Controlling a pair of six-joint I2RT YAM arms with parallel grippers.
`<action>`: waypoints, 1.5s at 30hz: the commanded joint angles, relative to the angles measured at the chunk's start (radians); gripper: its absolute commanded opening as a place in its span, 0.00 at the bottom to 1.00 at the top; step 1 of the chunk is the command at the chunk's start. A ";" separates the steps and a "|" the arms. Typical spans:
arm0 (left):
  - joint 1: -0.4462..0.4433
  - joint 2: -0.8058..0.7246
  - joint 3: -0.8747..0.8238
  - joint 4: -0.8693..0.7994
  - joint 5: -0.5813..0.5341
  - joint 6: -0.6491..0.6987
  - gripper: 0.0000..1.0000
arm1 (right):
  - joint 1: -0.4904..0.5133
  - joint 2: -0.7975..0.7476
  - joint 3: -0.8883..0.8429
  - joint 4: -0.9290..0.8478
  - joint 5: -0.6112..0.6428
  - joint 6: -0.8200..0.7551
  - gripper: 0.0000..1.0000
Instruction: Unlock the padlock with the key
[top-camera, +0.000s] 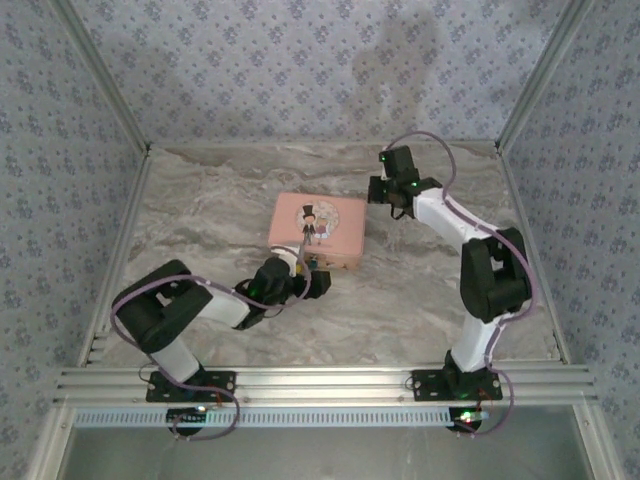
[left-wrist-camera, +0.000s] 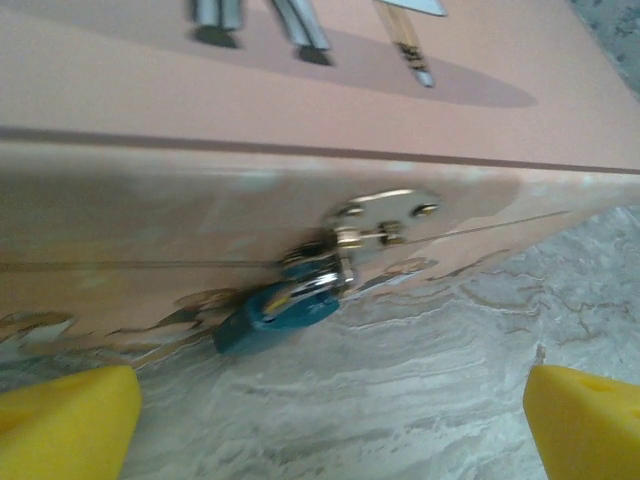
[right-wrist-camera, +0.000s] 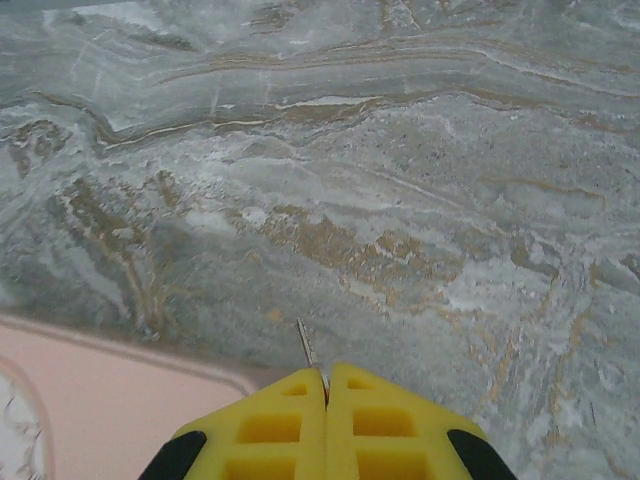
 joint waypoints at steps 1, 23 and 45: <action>-0.005 0.047 0.040 0.123 0.012 0.062 0.98 | -0.006 0.058 0.067 -0.048 0.024 -0.032 0.00; 0.102 0.171 0.091 0.350 0.411 -0.014 0.86 | 0.036 0.201 0.147 -0.083 0.015 -0.087 0.00; 0.127 0.283 0.040 0.536 0.413 -0.075 0.80 | 0.064 0.199 0.145 -0.086 0.036 -0.110 0.00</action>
